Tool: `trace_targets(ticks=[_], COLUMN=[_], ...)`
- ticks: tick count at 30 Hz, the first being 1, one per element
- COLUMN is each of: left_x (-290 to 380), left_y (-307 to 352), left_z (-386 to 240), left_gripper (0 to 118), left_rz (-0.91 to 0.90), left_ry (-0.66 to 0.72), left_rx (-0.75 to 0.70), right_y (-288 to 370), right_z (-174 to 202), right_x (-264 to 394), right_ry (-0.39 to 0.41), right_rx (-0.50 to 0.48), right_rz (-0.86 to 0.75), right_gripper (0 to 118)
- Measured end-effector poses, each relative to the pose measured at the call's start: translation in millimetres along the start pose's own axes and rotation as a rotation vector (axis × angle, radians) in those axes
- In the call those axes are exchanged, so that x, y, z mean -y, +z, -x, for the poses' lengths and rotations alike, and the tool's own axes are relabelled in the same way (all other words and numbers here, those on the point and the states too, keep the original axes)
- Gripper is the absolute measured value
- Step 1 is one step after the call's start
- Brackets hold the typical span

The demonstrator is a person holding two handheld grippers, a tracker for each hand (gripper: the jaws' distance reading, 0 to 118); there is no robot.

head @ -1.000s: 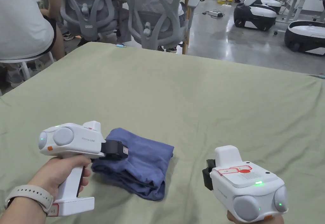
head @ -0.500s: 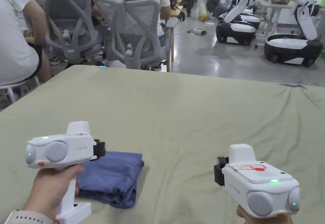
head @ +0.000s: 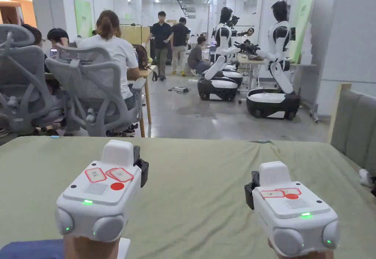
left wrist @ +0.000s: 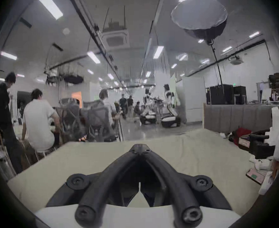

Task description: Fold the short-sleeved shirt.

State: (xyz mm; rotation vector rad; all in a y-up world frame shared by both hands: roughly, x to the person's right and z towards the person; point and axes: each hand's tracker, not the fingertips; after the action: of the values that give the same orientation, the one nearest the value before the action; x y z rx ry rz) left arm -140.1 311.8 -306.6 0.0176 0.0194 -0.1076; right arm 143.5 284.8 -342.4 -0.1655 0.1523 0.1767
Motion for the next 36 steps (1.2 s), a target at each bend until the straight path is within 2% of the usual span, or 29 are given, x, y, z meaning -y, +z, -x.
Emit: trace_targets(ticks=[4, 14, 15, 17, 19, 20, 22, 24, 25, 27, 28, 31, 32, 33, 36], left_x=[-4, 16, 15, 15, 15, 16, 17, 17, 19, 20, 21, 22, 22, 23, 22], left_y=[16, 21, 24, 24, 26, 27, 27, 29, 29, 30, 30, 31, 31, 31, 34], left_z=[-9, -5, -6, -5, -5, -5, -3, -3, -2, -1, -1, -1, 0, 0, 1], left_gripper=[0, 0, 3, 19, 21, 27, 49, 79, 87, 92, 100, 108, 115, 118, 118], left_rz=[0.038, 0.087, 0.082, 0.083, 0.089, 0.083, 0.075, 0.073, 0.069, 0.065, 0.065, 0.069, 0.071, 0.070, 0.055], left_ry=[0.045, 0.042, 0.051, 0.059, 0.053, 0.054, 0.061, 0.067, 0.069, 0.073, 0.072, 0.056, 0.054, 0.053, 0.053], left_rx=[0.033, -0.030, -0.029, -0.022, -0.017, -0.018, -0.025, -0.025, -0.021, -0.022, -0.023, -0.021, -0.022, -0.024, -0.028], right_y=[9, 13, 14, 16, 16, 15, 14, 15, 15, 15, 15, 17, 18, 19, 21], right_z=[-13, -12, -11, -9, -7, -7, -7, -6, -6, -6, -6, -3, 0, 2, 4], right_x=[1, 15, 15, 15, 15, 16, 17, 17, 18, 18, 19, 20, 20, 19, 20], right_ry=[-0.029, -0.055, -0.057, -0.061, -0.065, -0.066, -0.078, -0.091, -0.096, -0.104, -0.108, -0.109, -0.101, -0.092, -0.091], right_rx=[-0.018, -0.015, -0.015, -0.015, -0.015, -0.016, -0.021, -0.022, -0.022, -0.014, -0.009, 0.002, 0.008, 0.013, 0.020], right_rz=[0.002, -0.014, -0.009, -0.015, -0.017, -0.013, -0.010, -0.008, -0.010, -0.017, -0.020, -0.036, -0.040, -0.043, -0.066], right_gripper=[0, 0, 0, 1, 6, 9, 22, 46, 55, 59, 71, 100, 111, 117, 118])
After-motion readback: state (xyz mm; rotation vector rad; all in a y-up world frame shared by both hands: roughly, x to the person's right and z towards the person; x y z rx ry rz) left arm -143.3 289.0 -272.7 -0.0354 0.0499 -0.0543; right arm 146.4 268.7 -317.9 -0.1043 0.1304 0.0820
